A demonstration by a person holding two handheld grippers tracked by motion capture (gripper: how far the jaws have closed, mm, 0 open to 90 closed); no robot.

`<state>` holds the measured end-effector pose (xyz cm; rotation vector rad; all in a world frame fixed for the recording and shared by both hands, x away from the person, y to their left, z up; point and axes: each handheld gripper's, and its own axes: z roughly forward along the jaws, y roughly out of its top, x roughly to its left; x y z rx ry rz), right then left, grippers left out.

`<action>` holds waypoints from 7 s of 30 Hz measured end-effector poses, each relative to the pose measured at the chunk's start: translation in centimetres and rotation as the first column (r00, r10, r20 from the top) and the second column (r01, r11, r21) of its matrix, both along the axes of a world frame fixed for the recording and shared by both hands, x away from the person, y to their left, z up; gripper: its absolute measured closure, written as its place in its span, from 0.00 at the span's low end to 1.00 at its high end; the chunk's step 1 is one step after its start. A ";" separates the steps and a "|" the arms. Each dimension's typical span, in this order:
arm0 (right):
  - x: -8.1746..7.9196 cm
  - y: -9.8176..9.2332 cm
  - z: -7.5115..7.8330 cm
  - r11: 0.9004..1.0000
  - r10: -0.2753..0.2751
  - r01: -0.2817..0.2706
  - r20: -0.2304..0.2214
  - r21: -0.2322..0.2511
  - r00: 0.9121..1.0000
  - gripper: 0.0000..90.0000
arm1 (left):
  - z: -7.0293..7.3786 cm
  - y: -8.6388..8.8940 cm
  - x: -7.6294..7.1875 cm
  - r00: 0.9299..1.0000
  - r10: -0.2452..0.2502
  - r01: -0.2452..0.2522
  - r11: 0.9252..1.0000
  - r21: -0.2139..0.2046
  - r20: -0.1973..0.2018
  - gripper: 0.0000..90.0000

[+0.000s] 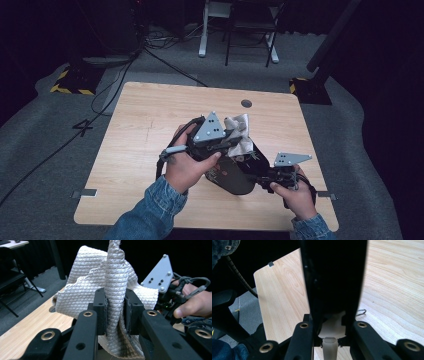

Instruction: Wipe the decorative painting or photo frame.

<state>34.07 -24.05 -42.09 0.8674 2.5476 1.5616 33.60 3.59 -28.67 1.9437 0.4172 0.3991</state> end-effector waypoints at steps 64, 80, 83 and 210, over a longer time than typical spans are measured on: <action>0.0 0.1 -0.1 1.000 -0.003 0.003 0.003 0.003 1.000 0.87 | -1.1 -0.1 2.9 0.988 0.143 -0.143 0.990 -0.003 0.052 0.84; 0.0 0.1 -0.1 1.000 -0.001 0.001 0.001 -0.001 1.000 0.87 | -2.6 1.3 3.6 0.973 0.225 -0.228 0.972 0.059 0.047 0.85; 0.0 0.0 -0.1 1.000 -0.001 0.001 -0.001 -0.002 1.000 0.87 | -2.9 1.4 3.6 0.972 0.229 -0.232 0.971 0.063 0.050 0.85; -0.1 0.8 0.0 0.999 -0.013 0.013 0.009 -0.031 1.000 0.88 | -14.6 6.1 3.5 0.906 0.393 -0.362 0.912 0.193 -0.160 0.85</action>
